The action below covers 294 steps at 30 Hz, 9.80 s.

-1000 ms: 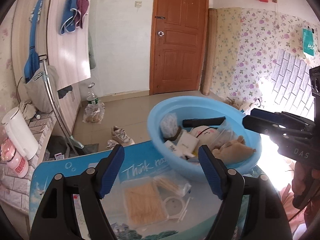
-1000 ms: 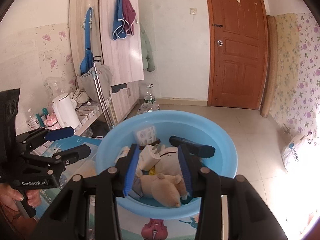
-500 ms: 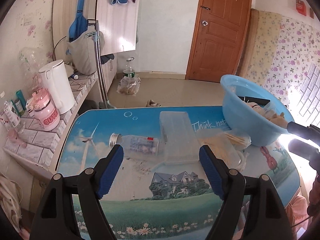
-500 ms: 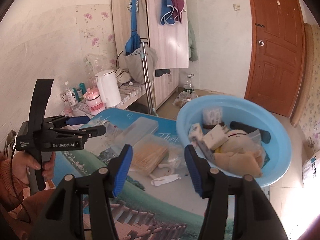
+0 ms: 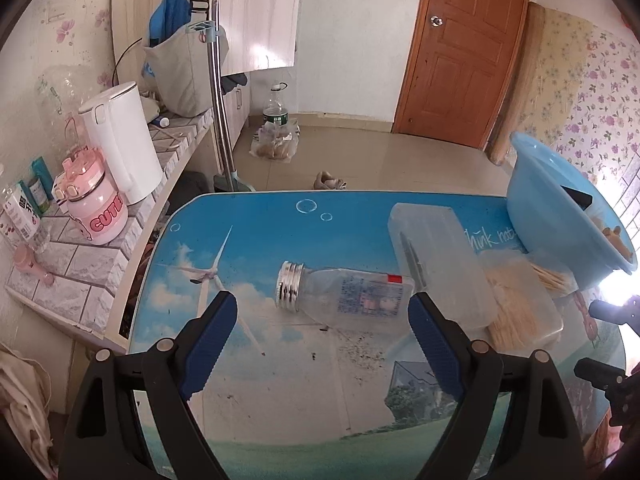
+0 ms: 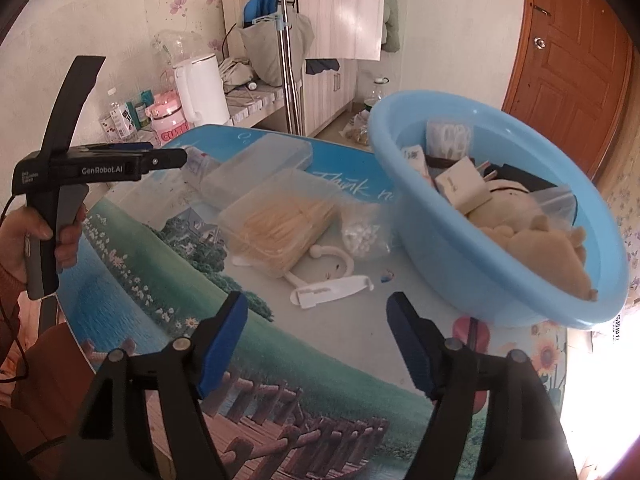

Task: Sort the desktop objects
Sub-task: 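Grasp the glass bottle with the left tool while the right tool grasps the white plastic hook, then carry the bottle and hook over the basin and open both tools, then move the left tool to the toothpick box while the right tool reaches the cotton-swab bag, then grasp the toothpick box with the left tool while the right tool grasps the cotton-swab bag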

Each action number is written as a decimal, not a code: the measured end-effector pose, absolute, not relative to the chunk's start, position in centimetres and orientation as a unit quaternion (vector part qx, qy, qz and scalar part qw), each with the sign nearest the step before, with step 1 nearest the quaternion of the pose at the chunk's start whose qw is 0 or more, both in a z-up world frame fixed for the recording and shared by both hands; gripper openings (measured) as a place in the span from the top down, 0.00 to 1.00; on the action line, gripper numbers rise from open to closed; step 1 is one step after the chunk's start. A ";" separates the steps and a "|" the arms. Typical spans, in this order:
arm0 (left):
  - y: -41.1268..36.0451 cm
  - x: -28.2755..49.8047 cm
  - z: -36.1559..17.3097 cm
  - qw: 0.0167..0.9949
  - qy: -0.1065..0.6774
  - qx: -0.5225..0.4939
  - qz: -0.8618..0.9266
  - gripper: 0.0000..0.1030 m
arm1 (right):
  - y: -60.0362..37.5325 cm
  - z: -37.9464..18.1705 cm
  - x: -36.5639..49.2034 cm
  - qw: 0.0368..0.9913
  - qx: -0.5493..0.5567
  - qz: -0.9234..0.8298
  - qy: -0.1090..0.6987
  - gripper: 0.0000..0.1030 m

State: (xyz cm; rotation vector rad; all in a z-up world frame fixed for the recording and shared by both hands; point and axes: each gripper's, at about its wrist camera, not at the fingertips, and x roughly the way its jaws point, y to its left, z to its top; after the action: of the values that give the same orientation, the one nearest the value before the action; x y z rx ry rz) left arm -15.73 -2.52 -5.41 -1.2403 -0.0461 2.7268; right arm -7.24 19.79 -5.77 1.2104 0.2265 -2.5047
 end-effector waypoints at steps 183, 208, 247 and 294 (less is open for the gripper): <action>5.0 -15.7 -7.4 0.118 -0.021 -0.459 0.881 0.12 | 19.6 -0.9 -6.8 0.160 0.347 -0.924 0.020 0.34; 5.7 -12.8 -6.8 0.176 -0.058 -0.457 0.870 0.12 | 21.3 -6.6 -12.3 0.081 0.399 -0.910 -0.084 0.68; 10.9 -13.0 -7.6 0.181 -0.027 -0.480 0.858 0.12 | 22.5 -5.9 -6.8 0.165 0.420 -0.892 -0.028 0.85; 7.2 -2.5 -7.2 0.160 0.030 -0.474 0.865 0.21 | 27.5 -6.5 1.1 0.073 0.446 -0.892 -0.008 0.50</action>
State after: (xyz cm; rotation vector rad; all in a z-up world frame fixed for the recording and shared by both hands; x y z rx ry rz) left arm -2.47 7.20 -7.21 -1.3541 0.0869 2.4733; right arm 1.06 27.54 -6.54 1.3397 -0.0247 -2.6799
